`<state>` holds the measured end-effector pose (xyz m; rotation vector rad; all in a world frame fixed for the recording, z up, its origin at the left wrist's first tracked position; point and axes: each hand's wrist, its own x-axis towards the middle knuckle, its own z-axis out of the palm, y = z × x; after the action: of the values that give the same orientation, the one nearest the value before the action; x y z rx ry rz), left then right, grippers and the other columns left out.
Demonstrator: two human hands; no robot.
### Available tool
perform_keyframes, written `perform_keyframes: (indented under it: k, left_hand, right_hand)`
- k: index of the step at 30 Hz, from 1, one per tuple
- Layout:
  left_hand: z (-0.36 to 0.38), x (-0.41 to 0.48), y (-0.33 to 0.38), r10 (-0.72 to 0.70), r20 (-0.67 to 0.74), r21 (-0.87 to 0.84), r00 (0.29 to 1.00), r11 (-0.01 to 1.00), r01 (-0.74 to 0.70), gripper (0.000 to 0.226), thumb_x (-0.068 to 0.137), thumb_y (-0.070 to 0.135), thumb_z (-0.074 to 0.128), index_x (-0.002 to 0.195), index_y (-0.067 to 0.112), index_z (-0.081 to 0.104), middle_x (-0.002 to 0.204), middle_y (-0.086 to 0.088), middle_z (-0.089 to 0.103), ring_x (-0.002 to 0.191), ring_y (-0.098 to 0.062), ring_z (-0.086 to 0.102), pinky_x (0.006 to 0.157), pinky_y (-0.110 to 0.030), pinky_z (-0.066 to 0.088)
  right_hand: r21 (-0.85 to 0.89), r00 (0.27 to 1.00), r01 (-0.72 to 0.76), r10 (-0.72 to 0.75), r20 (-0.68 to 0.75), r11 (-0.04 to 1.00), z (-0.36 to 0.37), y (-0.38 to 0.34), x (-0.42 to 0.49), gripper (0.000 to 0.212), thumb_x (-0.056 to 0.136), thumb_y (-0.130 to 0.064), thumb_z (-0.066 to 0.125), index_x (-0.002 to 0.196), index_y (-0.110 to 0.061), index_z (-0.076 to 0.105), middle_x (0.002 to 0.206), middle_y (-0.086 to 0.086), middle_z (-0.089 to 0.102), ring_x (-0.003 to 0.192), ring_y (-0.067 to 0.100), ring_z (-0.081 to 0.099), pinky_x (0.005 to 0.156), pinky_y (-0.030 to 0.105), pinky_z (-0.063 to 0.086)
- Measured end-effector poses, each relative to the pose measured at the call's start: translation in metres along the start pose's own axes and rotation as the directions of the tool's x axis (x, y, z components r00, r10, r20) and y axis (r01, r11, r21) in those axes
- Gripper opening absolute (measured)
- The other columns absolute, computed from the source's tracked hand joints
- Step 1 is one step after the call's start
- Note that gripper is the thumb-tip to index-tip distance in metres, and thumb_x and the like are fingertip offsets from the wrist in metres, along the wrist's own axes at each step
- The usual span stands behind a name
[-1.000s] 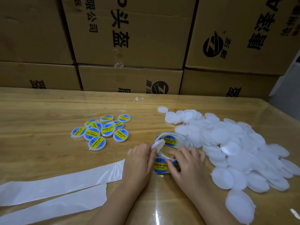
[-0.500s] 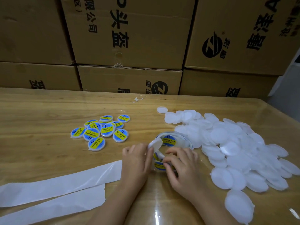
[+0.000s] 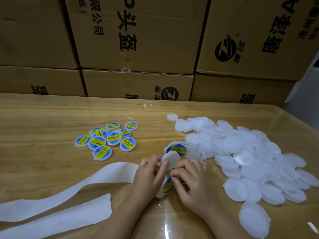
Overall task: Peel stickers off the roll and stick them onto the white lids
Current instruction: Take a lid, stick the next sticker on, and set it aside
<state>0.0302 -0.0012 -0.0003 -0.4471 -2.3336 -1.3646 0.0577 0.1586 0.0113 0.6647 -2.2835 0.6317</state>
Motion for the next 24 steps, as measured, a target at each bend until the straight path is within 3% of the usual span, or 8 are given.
perform_keyframes:
  k: [2, 5, 9, 15, 20, 24]
  left_hand:
    - [0.001, 0.001, -0.001, -0.012, 0.014, -0.048, 1.0, 0.999, 0.013, 0.023, 0.084, 0.058, 0.04, 0.075, 0.038, 0.046, 0.052, 0.016, 0.056, 0.065, -0.014, 0.051, 0.062, -0.02, 0.037]
    - [0.001, 0.002, -0.003, -0.024, 0.011, -0.103, 1.0, 0.994, 0.025, 0.028, 0.084, 0.057, 0.042, 0.078, 0.031, 0.049, 0.05, 0.016, 0.055, 0.055, -0.011, 0.049, 0.057, -0.028, 0.038]
    - [0.001, 0.001, -0.004, -0.023, 0.011, -0.102, 1.0, 0.995, 0.024, 0.028, 0.084, 0.057, 0.042, 0.078, 0.03, 0.048, 0.047, 0.014, 0.052, 0.054, -0.015, 0.046, 0.057, -0.029, 0.036]
    - [-0.002, 0.001, 0.001, -0.031, 0.015, -0.117, 0.999, 0.993, 0.033, 0.03, 0.083, 0.058, 0.043, 0.079, 0.029, 0.051, 0.048, 0.006, 0.053, 0.059, -0.024, 0.052, 0.059, -0.042, 0.044]
    - [-0.001, 0.002, 0.0, -0.043, 0.029, -0.092, 0.999, 0.995, 0.045, 0.021, 0.087, 0.046, 0.047, 0.08, 0.027, 0.051, 0.047, 0.012, 0.052, 0.06, -0.022, 0.051, 0.06, -0.034, 0.041]
    - [-0.001, 0.002, -0.001, -0.037, 0.032, -0.095, 0.999, 0.995, 0.04, 0.021, 0.086, 0.055, 0.044, 0.078, 0.036, 0.048, 0.048, 0.014, 0.053, 0.055, -0.014, 0.049, 0.058, -0.029, 0.037]
  right_hand:
    - [-0.038, 1.0, 0.007, -0.007, 0.001, 0.999, 0.0, -0.001, 0.001, 0.007, 0.087, -0.027, 0.058, 0.086, -0.027, 0.065, 0.087, -0.013, 0.056, 0.087, 0.01, 0.047, 0.082, 0.033, 0.033]
    - [-0.05, 0.999, 0.036, -0.036, 0.007, 0.998, -0.001, -0.003, 0.003, 0.009, 0.088, -0.025, 0.059, 0.088, -0.026, 0.067, 0.088, -0.016, 0.06, 0.082, 0.011, 0.047, 0.075, 0.03, 0.032]
    - [0.123, 0.997, 0.052, -0.059, 0.055, 0.991, 0.0, -0.01, 0.002, 0.013, 0.093, -0.016, 0.052, 0.091, -0.016, 0.065, 0.089, -0.007, 0.062, 0.08, 0.014, 0.055, 0.074, 0.029, 0.041]
    - [0.266, 0.997, 0.026, -0.043, 0.057, 0.964, -0.001, -0.021, 0.003, 0.014, 0.094, -0.012, 0.047, 0.096, -0.018, 0.059, 0.093, -0.006, 0.063, 0.085, 0.013, 0.057, 0.081, 0.023, 0.043]
    - [0.3, 0.999, 0.035, -0.046, 0.029, 0.953, -0.001, -0.023, 0.002, 0.014, 0.092, -0.009, 0.051, 0.099, -0.019, 0.057, 0.098, -0.008, 0.062, 0.088, 0.012, 0.058, 0.08, 0.027, 0.046]
    - [0.28, 0.992, 0.112, -0.123, 0.021, 0.954, -0.002, -0.021, 0.003, 0.023, 0.086, -0.006, 0.058, 0.103, -0.021, 0.06, 0.093, -0.002, 0.062, 0.08, 0.016, 0.058, 0.072, 0.032, 0.046]
